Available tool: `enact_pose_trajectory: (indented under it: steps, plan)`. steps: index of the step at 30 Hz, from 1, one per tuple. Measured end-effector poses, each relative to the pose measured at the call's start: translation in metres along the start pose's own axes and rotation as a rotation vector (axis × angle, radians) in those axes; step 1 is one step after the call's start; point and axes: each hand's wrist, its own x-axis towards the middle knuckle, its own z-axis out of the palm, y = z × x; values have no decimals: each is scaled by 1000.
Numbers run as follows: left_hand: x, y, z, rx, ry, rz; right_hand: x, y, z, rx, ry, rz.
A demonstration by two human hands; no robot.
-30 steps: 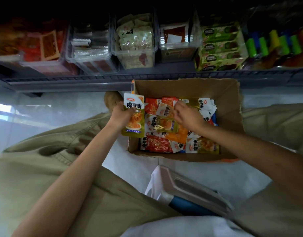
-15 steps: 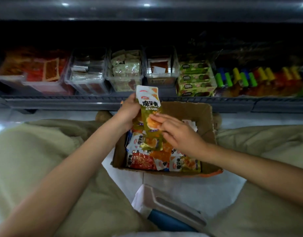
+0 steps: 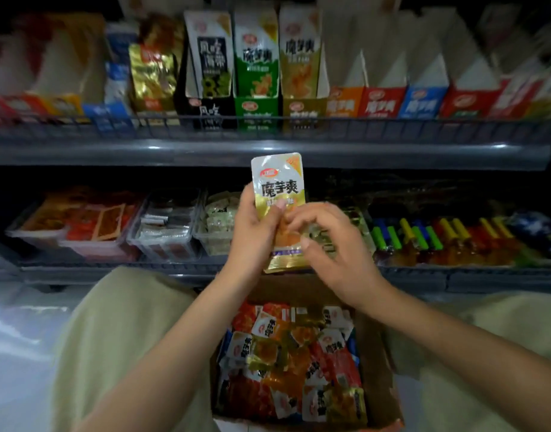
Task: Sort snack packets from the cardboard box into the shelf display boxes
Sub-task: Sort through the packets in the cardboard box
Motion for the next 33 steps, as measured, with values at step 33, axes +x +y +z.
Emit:
enact_pose_trajectory:
  steps: [33]
  plan:
    - [169, 30, 25, 964, 174, 812, 223, 17, -100, 418, 492, -30]
